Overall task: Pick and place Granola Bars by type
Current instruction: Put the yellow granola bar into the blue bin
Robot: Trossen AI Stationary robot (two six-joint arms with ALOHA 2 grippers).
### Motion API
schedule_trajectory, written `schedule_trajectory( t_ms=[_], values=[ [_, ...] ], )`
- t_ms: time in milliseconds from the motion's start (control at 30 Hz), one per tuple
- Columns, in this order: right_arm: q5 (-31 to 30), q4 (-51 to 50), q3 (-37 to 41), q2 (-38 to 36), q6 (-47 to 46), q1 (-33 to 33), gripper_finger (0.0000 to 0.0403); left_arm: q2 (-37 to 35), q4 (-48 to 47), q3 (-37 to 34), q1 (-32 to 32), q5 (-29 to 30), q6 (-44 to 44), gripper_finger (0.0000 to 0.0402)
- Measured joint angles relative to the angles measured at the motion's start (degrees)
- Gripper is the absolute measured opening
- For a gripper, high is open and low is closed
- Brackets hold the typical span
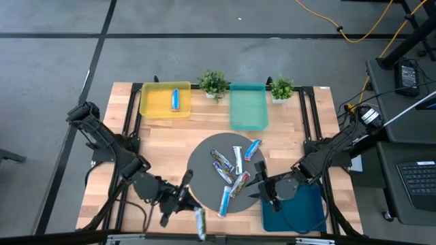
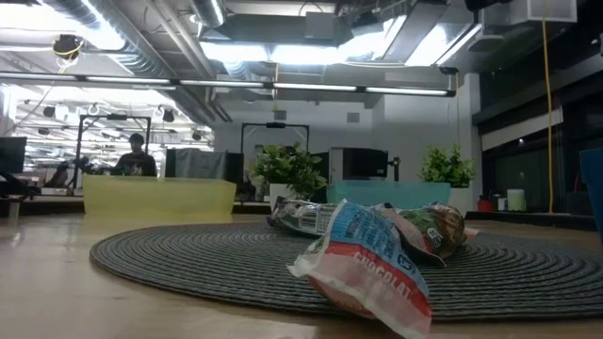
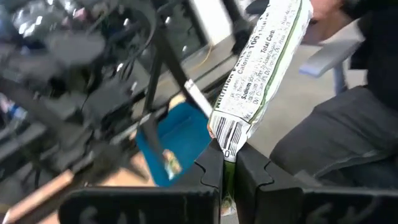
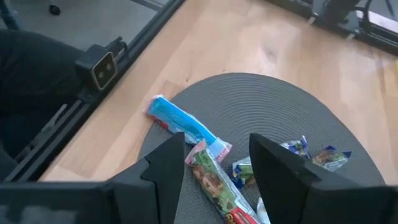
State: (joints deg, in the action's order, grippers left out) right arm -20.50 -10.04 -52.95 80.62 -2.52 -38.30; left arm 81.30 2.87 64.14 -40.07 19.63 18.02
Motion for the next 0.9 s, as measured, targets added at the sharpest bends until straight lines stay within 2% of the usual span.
schedule_trajectory(
  t_ms=[200,367,467,733,900],
  values=[
    [1.2,2.2,0.0,0.0,1.7,0.0,0.0181,2.3,-1.4,0.0,4.3,1.0,-0.9,0.0004],
    [1.3,8.5,0.0,0.0,6.7,1.5,0.0186,3.4,-1.4,0.0,7.5,1.9,-1.4,0.0005],
    [2.9,12.2,0.0,0.0,10.6,2.6,0.0209,3.4,-1.3,0.0,8.7,1.9,-1.4,0.0005],
    [4.8,20.1,0.0,0.0,15.6,6.2,0.0305,3.4,-1.3,0.0,9.2,2.3,-0.4,0.0006],
    [11.6,26.3,0.0,0.7,18.3,7.5,0.032,3.4,-1.4,0.0,9.2,4.3,-0.3,0.0005]
  ],
)
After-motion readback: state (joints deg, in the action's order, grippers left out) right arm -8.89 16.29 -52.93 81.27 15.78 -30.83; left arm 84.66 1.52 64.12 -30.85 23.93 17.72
